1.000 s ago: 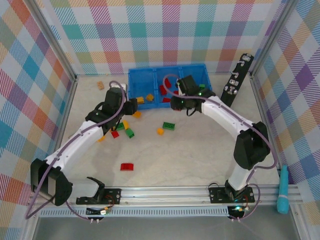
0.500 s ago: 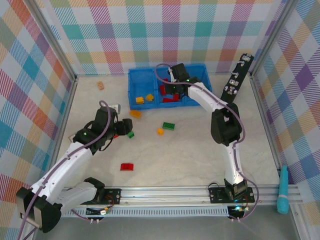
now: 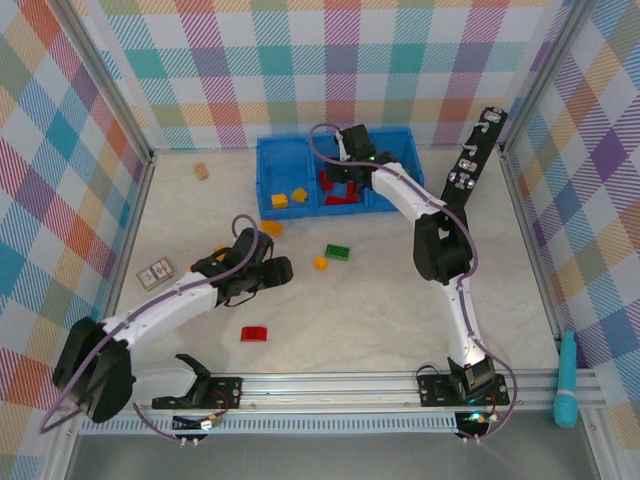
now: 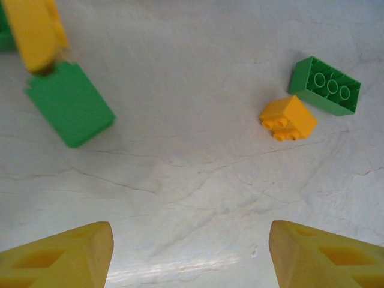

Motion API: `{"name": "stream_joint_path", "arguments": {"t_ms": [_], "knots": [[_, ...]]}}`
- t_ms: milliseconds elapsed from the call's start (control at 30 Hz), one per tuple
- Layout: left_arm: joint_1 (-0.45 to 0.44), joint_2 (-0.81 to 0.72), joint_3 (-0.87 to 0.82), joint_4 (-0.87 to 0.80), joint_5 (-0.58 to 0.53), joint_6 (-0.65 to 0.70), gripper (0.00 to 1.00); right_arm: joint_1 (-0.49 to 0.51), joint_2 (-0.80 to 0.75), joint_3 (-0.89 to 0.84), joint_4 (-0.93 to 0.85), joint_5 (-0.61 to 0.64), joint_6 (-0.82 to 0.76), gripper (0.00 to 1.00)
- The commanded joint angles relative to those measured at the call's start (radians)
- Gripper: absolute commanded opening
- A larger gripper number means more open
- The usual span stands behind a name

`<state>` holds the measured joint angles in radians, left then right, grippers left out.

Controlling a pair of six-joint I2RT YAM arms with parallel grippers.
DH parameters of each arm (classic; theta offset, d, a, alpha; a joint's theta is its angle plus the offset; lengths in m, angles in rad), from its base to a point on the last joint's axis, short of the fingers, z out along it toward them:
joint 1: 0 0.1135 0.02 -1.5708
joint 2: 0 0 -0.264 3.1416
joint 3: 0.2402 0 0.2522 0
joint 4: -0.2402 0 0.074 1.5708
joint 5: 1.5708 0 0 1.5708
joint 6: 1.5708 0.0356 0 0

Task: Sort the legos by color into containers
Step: Place the lego in the container.

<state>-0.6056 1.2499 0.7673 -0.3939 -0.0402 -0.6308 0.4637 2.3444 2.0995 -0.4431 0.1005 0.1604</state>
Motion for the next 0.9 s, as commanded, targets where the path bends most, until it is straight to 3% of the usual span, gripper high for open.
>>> {"name": "stream_joint_path", "arguments": {"t_ms": [0,167,433,867], "knots": [[-0.034,0.065,0.040,0.153,0.034,-0.125,0.69,-0.005,-0.023,-0.045,0.041,-0.028,0.026,0.54],[-0.108,0.223,0.155,0.136,0.018,-0.076,0.71,-0.005,-0.044,-0.085,0.071,-0.043,0.034,0.62],[-0.123,0.375,0.204,0.207,0.041,-0.205,0.73,-0.005,-0.152,-0.207,0.131,-0.065,0.037,0.63],[-0.123,0.524,0.261,0.271,0.037,-0.249,0.72,-0.005,-0.474,-0.639,0.224,-0.073,0.050,0.65]]}}
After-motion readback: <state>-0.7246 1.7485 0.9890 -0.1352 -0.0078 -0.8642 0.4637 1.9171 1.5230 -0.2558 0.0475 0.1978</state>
